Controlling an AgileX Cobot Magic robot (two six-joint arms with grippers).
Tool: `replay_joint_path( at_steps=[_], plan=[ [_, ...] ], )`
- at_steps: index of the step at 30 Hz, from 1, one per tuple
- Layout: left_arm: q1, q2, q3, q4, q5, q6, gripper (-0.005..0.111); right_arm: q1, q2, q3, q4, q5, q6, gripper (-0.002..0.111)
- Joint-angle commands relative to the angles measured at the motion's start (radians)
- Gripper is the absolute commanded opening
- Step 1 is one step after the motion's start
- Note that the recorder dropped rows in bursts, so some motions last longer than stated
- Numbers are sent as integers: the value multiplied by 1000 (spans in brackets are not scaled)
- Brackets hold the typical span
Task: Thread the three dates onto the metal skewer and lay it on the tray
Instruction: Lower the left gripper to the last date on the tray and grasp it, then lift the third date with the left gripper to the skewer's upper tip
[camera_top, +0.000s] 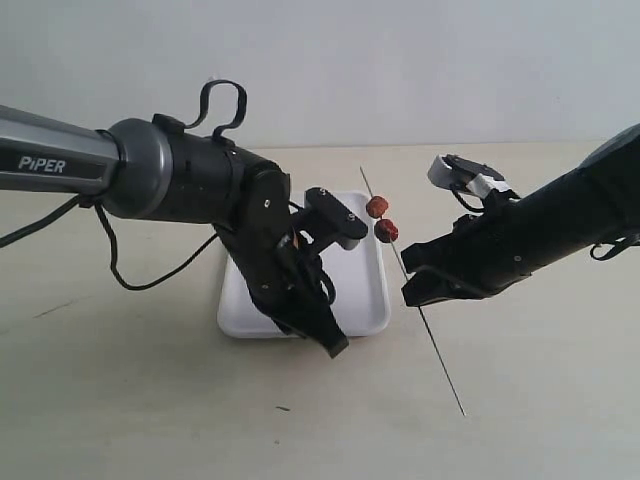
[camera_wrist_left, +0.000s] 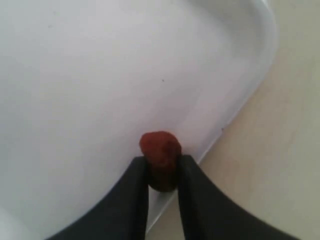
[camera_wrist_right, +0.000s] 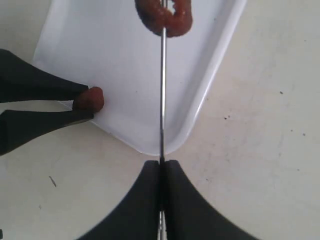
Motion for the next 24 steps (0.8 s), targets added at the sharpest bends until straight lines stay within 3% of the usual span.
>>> replay_joint_path(
  at_steps=[1,11,18,22,24],
  plan=[
    [-3,-32,5,5,-21,-1,20,-4,-10,-4,10,-4,-16,0],
    [5,-58,5,5,-95,-31,20,-4,-10,-4,10,11,-28,0],
    [113,-58,5,-51,-188,-103,20,-4,9,26,9,9,-52,0],
    [182,-58,5,-255,-184,24,20,-4,71,26,2,33,-66,0],
    [204,-58,5,-422,-169,169,20,-4,93,26,4,55,-79,0]
  ],
)
